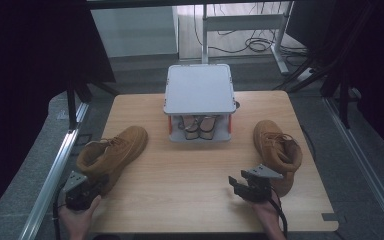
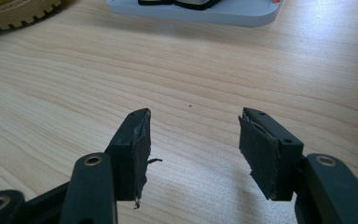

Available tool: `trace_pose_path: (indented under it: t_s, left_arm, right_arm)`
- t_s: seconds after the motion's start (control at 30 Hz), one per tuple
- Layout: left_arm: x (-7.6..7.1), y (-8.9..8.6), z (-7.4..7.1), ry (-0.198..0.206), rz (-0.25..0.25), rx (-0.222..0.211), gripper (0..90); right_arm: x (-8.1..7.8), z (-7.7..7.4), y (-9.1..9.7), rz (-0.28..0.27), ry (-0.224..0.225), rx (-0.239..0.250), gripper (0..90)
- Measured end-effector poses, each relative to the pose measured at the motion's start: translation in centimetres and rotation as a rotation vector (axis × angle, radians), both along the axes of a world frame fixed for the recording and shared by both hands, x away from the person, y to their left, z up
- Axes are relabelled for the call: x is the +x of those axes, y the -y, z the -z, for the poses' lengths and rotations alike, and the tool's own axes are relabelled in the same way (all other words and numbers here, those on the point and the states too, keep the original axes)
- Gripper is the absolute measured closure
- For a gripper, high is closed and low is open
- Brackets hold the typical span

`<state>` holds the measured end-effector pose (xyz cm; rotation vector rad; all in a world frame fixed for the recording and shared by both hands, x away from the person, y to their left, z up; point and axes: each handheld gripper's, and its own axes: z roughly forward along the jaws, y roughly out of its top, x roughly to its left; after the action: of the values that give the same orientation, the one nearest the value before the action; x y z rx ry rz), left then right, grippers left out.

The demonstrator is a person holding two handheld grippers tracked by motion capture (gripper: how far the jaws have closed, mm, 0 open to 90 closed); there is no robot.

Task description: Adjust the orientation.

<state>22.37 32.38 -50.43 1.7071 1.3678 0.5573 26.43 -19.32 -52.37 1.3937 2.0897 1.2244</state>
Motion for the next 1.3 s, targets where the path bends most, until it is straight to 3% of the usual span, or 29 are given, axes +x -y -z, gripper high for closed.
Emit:
trace_pose_path:
  t_s: [0.13, 0.27, 0.5, 0.6, 0.8, 0.9, 1.03, 1.3]
  left_arm:
    - [0.1, 0.0, -0.1, 0.001, -0.006, 0.003, 89.9]
    - [0.1, 1.1, 0.1, -0.004, 0.018, 0.028, 89.2]
    - [-0.3, 2.3, -0.1, 0.011, 0.058, -0.007, 88.0]
    - [-0.1, 3.3, 0.1, 0.008, 0.086, -0.02, 87.2]
    - [0.6, 6.1, 0.3, -0.003, 0.15, 0.016, 84.2]
    - [1.0, 7.3, 0.3, 0.005, 0.149, 0.037, 77.3]
    - [1.8, 9.3, 0.2, 0.008, 0.173, 0.059, 59.5]
    - [3.9, 13.8, -0.7, 0.024, 0.248, 0.054, 46.9]
  right_arm:
    - [0.1, 0.2, -0.1, 0.001, -0.005, -0.004, 43.7]
    - [0.1, 0.2, -0.2, -0.001, -0.003, -0.006, 43.7]
    - [0.0, 0.1, 0.0, -0.001, 0.0, -0.005, 44.5]
    - [0.0, 0.0, 0.0, 0.0, 0.005, -0.002, 45.7]
    - [-0.2, -0.3, 0.2, 0.005, 0.026, 0.0, 48.6]
    - [-0.2, -0.4, 0.4, -0.009, 0.025, 0.004, 49.5]
    - [-0.3, -0.7, 0.5, -0.025, 0.038, 0.003, 48.4]
    - [-1.0, -1.8, 0.7, -0.018, 0.068, -0.006, 45.9]
